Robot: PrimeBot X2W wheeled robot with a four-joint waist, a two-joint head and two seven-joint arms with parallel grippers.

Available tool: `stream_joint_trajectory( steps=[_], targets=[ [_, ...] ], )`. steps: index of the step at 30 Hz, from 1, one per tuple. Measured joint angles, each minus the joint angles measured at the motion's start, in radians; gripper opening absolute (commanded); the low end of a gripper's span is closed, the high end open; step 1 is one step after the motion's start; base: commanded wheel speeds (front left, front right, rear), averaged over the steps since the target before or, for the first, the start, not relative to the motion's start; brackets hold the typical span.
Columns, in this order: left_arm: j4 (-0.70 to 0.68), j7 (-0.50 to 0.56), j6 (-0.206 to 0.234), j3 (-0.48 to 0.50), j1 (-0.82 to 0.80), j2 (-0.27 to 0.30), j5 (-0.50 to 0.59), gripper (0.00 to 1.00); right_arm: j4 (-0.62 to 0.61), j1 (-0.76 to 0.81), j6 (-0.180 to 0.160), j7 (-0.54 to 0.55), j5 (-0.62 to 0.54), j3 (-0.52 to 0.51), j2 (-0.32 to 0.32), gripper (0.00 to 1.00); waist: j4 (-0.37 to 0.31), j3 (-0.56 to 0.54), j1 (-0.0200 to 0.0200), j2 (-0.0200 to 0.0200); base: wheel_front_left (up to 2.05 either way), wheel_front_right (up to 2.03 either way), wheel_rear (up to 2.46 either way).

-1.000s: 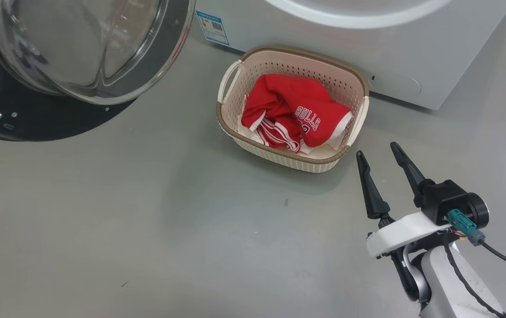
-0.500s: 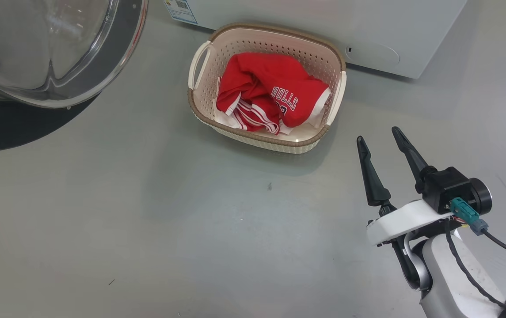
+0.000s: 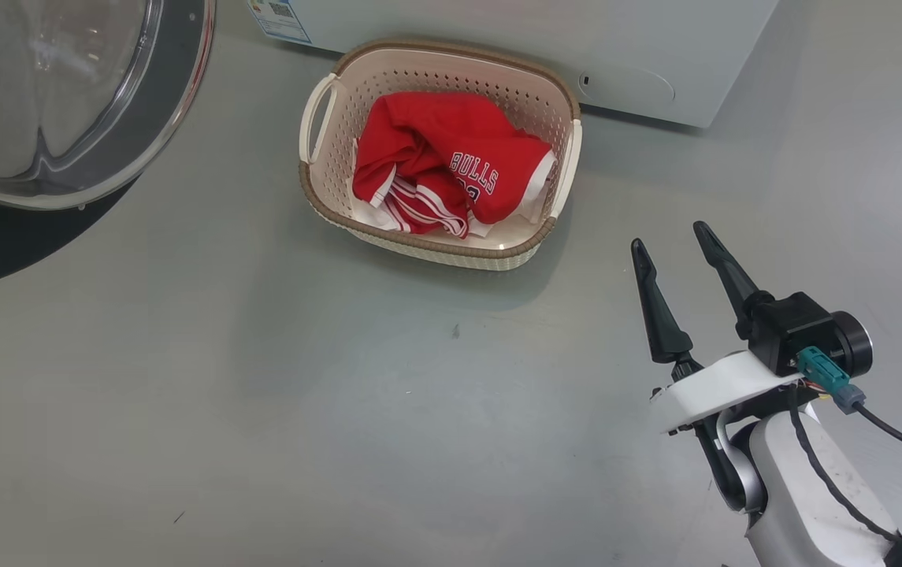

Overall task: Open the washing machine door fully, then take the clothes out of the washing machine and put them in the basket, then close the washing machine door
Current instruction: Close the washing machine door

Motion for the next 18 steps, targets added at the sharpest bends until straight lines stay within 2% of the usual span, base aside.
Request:
stream_joint_trajectory(
  steps=[8, 18],
  targets=[
    [0.134, 0.088, 0.001, 0.035, -0.044, 0.011, -0.048, 0.00, 0.007, -0.002, 0.000, -0.002, 0.000, 0.000, 0.000, 1.00, -0.012, -0.006, 0.0000, 0.0000, 0.00, 0.00, 0.00],
    [0.246, 0.186, 0.001, 0.014, -0.092, 0.013, -0.053, 0.00, 0.017, -0.002, 0.007, -0.009, 0.000, 0.014, 0.004, 1.00, -0.020, -0.018, 0.0000, 0.0000, 0.00, 0.00, 0.00]
  ],
)
